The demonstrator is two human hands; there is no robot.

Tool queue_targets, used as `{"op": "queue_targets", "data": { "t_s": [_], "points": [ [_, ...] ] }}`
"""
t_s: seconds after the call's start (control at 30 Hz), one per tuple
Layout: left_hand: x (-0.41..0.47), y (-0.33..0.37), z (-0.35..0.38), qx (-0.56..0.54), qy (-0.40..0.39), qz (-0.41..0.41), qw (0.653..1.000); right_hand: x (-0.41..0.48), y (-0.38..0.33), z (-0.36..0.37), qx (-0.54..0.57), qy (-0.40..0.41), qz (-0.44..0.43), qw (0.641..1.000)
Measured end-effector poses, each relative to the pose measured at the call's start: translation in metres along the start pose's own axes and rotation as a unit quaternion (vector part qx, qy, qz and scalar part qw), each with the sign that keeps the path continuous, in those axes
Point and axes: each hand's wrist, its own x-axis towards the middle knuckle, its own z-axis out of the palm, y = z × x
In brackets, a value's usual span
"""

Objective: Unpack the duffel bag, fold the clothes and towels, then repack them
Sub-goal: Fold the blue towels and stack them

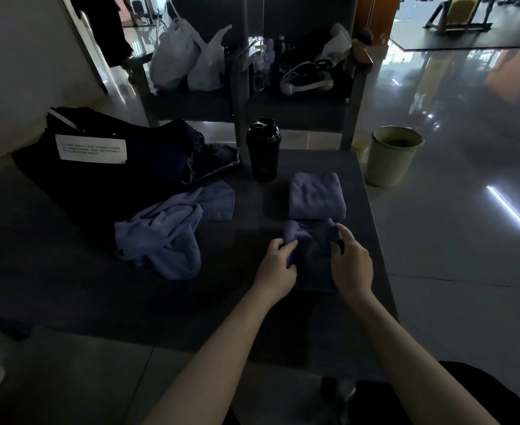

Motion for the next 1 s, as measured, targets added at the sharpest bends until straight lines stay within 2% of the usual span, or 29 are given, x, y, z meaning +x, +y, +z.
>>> {"op": "queue_targets", "data": {
  "t_s": [0.3,0.43,0.5,0.6,0.77,0.9,1.0],
  "points": [
    [-0.013,0.001,0.013,0.07,0.068,0.037,0.994,0.001,0.005,0.008,-0.002,0.035,-0.035,0.999],
    [-0.012,0.009,0.013,0.073,0.029,-0.034,0.996,0.004,0.0,0.008,-0.074,0.014,-0.017,0.997],
    [-0.009,0.013,0.01,0.122,0.022,-0.066,0.99,0.003,0.001,0.008,-0.143,0.033,-0.08,0.986],
    [0.0,0.012,0.01,0.219,0.028,-0.053,0.974,0.006,0.012,0.013,-0.194,0.048,-0.168,0.965],
    [0.024,-0.003,0.016,0.285,-0.041,-0.007,0.958,0.01,0.016,0.013,-0.186,-0.029,-0.097,0.977],
    [0.025,-0.013,0.022,0.255,-0.037,-0.014,0.966,0.007,0.015,0.013,-0.18,-0.077,-0.065,0.979],
    [0.023,-0.01,0.022,0.273,-0.037,-0.023,0.961,0.003,0.011,0.007,-0.184,-0.125,-0.029,0.975]
  ]
}}
